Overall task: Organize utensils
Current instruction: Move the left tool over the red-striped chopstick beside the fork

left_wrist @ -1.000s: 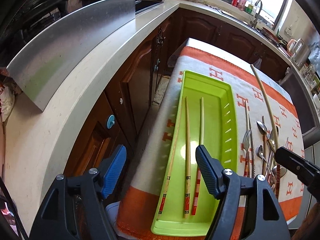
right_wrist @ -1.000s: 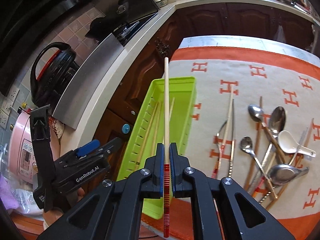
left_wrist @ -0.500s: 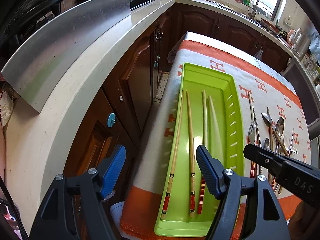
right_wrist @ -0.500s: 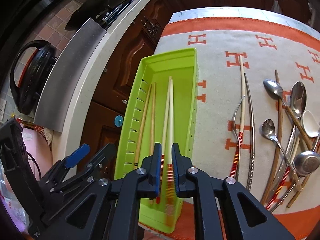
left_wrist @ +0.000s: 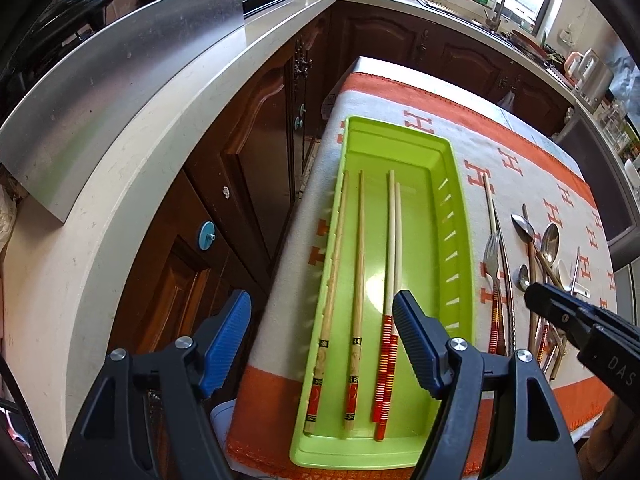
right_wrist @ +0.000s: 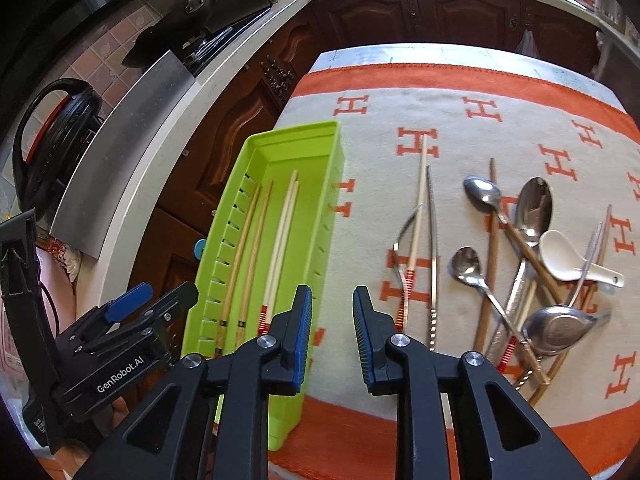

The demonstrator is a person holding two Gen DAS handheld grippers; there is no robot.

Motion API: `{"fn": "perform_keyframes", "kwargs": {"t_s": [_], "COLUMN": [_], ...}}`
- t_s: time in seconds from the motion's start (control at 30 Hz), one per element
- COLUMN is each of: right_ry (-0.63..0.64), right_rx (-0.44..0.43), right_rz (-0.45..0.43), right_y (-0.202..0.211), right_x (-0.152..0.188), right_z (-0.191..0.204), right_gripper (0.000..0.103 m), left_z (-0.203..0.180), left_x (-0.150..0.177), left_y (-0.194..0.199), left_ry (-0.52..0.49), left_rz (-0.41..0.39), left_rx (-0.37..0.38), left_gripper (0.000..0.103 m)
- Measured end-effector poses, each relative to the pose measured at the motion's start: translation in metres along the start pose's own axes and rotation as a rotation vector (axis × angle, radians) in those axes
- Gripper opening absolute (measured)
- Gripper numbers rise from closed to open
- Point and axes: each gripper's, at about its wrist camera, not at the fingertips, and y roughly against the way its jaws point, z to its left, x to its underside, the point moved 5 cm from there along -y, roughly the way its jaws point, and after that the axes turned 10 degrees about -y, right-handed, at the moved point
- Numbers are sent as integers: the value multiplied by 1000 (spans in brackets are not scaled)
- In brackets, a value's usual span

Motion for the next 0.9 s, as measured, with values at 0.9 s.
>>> {"fn": "perform_keyframes", "kwargs": {"t_s": [0.9], "right_ry": [-81], "right_rx": [20], "right_rz": [-147], "right_y": [80], "right_x": [1], "right_z": [-130], "right_gripper": [22], "left_z": [-109], "left_x": [-14], "left_y": [19], "left_ry": [-91], "left_rz": [14], "left_rx": [113], "left_gripper": [64]}}
